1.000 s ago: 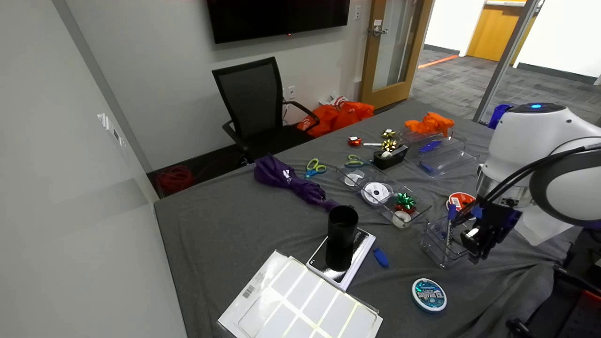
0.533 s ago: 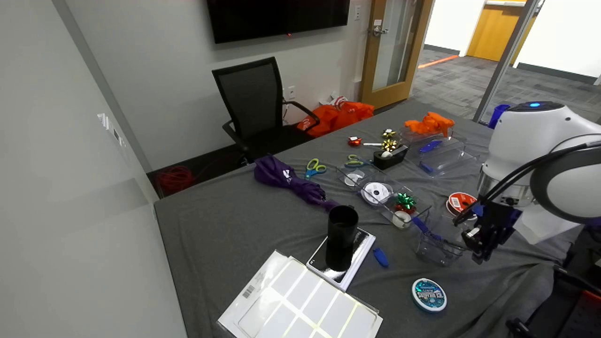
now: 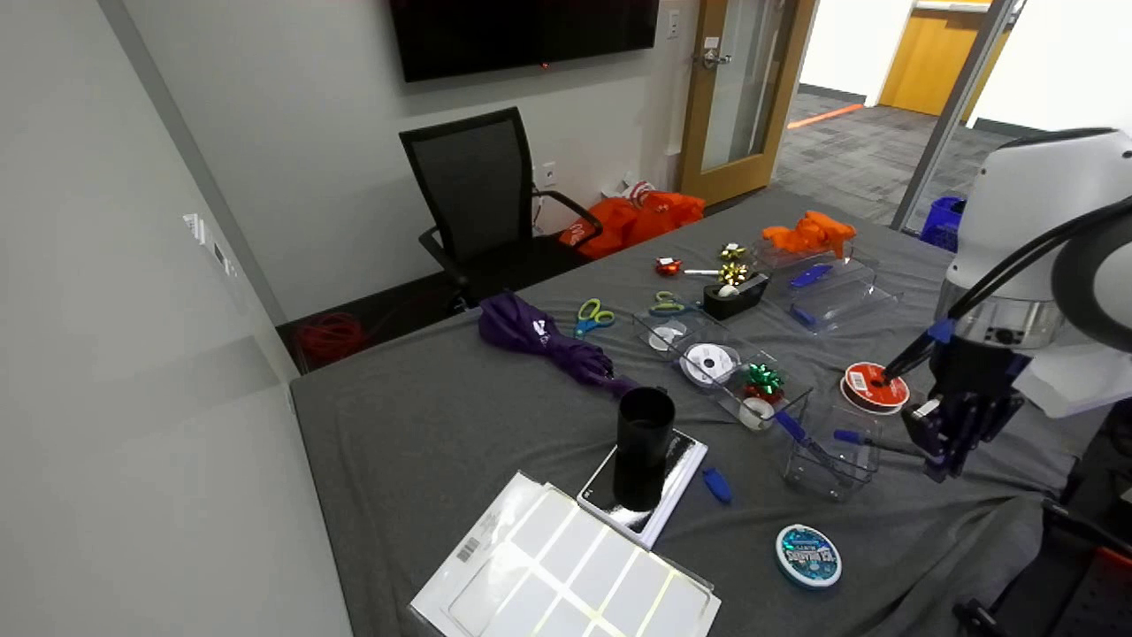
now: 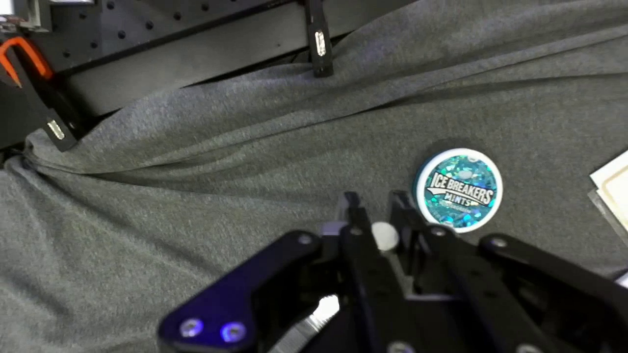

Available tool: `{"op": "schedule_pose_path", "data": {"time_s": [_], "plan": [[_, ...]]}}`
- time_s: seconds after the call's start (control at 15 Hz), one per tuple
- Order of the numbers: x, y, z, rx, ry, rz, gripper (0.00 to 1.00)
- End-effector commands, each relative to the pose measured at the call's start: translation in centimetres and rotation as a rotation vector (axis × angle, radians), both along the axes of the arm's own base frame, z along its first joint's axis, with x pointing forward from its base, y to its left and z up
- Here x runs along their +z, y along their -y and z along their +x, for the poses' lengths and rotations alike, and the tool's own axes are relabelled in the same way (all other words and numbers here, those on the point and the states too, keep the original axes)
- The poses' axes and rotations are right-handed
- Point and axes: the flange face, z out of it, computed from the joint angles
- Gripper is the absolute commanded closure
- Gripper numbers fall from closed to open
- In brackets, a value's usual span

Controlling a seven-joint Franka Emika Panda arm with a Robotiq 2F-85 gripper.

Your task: Put the blue marker inside the middle compartment of the container

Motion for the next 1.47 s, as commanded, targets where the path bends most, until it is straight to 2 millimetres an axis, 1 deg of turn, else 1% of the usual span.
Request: {"op": "schedule_pose_path", "data": {"time_s": [0.0, 0.2, 0.4, 0.93, 1.07, 1.4], "plan": [[4.0, 0.7, -1.2, -0.043, 0.027, 0.063, 0.96], [6.8, 0.9, -1.0, -0.091, 0.065, 0.115, 0.96], [9.2, 1.4, 0.1, -0.158, 0.103, 0.17, 0.96], [14.0, 3.1, 5.6, -0.426, 0.166, 0.346, 0.96], [15.2, 3.7, 7.0, -0.508, 0.182, 0.394, 0.96], [18.0, 6.0, 11.4, -0.769, 0.223, 0.503, 0.96]]}}
